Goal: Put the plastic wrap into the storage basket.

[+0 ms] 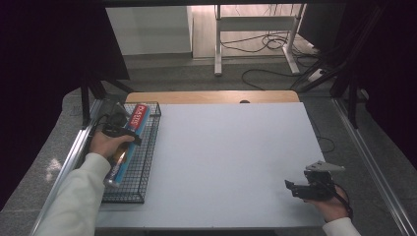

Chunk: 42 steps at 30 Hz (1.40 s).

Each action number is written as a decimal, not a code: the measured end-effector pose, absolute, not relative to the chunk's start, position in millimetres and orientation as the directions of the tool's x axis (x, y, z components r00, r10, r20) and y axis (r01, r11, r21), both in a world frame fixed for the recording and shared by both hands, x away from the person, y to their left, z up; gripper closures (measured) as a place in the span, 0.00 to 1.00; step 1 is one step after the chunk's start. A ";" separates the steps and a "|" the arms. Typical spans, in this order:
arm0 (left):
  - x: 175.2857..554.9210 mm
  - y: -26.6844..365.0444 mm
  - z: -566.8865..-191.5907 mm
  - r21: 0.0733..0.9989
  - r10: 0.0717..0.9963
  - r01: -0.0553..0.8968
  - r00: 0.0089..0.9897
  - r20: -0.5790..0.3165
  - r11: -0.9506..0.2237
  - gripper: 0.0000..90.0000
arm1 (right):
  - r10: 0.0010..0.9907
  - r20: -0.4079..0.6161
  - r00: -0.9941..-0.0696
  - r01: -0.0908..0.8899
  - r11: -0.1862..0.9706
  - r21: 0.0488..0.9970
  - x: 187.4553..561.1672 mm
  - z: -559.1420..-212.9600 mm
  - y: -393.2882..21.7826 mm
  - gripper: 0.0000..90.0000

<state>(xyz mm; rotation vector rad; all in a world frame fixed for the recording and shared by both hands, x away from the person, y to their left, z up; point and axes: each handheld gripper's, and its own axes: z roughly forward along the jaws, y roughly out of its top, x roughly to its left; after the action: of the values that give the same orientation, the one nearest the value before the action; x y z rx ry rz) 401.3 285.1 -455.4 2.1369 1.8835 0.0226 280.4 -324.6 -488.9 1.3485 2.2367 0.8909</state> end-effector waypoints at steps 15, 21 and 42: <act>408.6 268.9 -480.2 0.184 0.988 0.977 0.127 -0.091 -0.109 0.35 | 0.884 0.001 -0.468 0.643 0.340 0.686 280.4 -489.0 -324.8 0.21; 411.1 267.3 -489.2 0.162 0.990 0.981 0.120 -0.077 -0.106 0.35 | 0.884 0.002 -0.468 0.643 0.340 0.687 280.6 -489.5 -325.3 0.21; 408.3 264.3 -467.2 0.229 0.987 0.969 0.119 -0.112 -0.091 0.20 | 0.882 -0.001 -0.472 0.640 0.343 0.688 280.3 -488.9 -325.2 0.21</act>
<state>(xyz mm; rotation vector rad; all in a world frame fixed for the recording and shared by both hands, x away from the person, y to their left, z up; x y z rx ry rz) 408.3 264.3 -467.2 2.1514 1.9334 0.1026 280.3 -325.2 -488.9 1.3407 2.2393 0.8916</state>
